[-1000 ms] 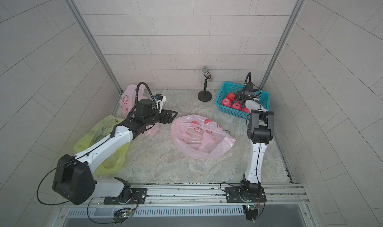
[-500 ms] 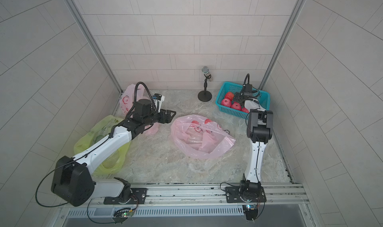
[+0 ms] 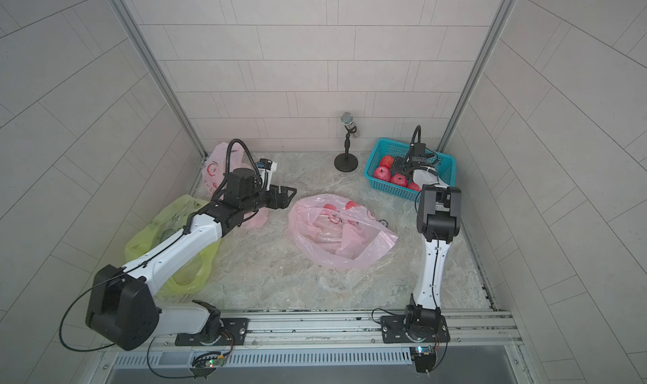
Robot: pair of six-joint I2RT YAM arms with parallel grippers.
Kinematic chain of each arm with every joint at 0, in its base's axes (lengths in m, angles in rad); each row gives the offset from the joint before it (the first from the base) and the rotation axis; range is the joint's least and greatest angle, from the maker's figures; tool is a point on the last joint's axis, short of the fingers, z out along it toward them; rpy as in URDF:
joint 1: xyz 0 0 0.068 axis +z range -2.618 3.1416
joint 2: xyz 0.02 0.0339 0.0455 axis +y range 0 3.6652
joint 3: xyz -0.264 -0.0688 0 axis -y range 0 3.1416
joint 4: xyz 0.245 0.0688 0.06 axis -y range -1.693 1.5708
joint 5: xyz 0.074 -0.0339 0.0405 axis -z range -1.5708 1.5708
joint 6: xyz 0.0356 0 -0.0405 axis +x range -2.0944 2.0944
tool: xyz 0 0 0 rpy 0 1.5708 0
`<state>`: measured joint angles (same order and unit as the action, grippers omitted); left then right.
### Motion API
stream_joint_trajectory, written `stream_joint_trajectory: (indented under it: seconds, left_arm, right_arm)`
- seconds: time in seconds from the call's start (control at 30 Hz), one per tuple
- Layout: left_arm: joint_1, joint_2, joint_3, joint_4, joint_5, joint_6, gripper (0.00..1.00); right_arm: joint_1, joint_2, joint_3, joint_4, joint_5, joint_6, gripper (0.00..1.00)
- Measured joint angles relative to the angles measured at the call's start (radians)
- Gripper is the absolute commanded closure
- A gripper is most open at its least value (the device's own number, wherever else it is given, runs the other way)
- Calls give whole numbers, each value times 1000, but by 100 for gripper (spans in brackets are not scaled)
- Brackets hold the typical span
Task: Untie the knot of a plastic bag & take out the apple
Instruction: Place the apple in the basket.
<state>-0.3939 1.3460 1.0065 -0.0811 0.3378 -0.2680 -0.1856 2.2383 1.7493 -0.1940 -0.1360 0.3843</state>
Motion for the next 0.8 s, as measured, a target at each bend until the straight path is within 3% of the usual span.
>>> stream_joint_trajectory:
  seconds: [0.13, 0.23, 0.57, 0.8]
  left_arm:
    - [1, 0, -2, 0, -2, 0, 10]
    - [1, 1, -2, 0, -3, 8, 0]
    - [19, 27, -1, -10, -35, 25, 0]
    - [98, 26, 1, -46, -108, 41, 0]
  right_arm:
    - [2, -19, -13, -12, 0, -3, 0]
    - [7, -71, -57, -13, 3, -3, 0]
    - [51, -323, -249, 12, 11, -2, 0]
    - [167, -621, -467, 20, 29, 6, 0]
